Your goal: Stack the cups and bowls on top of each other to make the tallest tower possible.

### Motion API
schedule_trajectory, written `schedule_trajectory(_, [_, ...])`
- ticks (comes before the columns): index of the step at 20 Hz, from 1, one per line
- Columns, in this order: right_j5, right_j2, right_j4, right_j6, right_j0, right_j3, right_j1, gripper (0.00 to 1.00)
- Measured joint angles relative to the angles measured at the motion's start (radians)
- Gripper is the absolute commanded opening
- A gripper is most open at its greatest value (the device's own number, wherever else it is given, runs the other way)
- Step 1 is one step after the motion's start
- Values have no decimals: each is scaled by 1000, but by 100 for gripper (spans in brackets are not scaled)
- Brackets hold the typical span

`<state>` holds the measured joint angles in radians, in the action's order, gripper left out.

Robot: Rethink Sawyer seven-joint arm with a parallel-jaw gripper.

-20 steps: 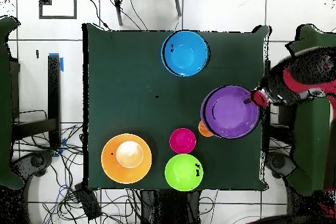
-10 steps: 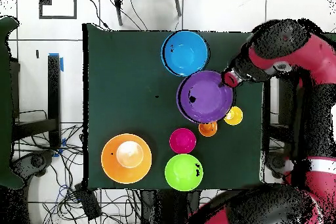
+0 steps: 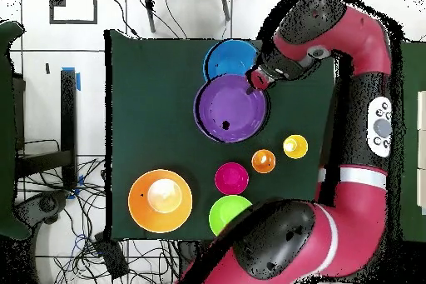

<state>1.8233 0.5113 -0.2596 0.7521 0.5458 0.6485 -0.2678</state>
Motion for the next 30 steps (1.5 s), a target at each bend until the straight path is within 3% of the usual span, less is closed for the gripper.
schedule_trajectory(6, [118, 13, -5, 27, -35, -148, 44, 0])
schedule_trajectory(10, [149, 13, -5, 55, -30, -187, 46, 0])
schedule_trajectory(20, [151, 17, -19, 90, -23, -287, 51, 0])
schedule_trajectory(30, [151, 107, -84, 124, -23, -364, 91, 0])
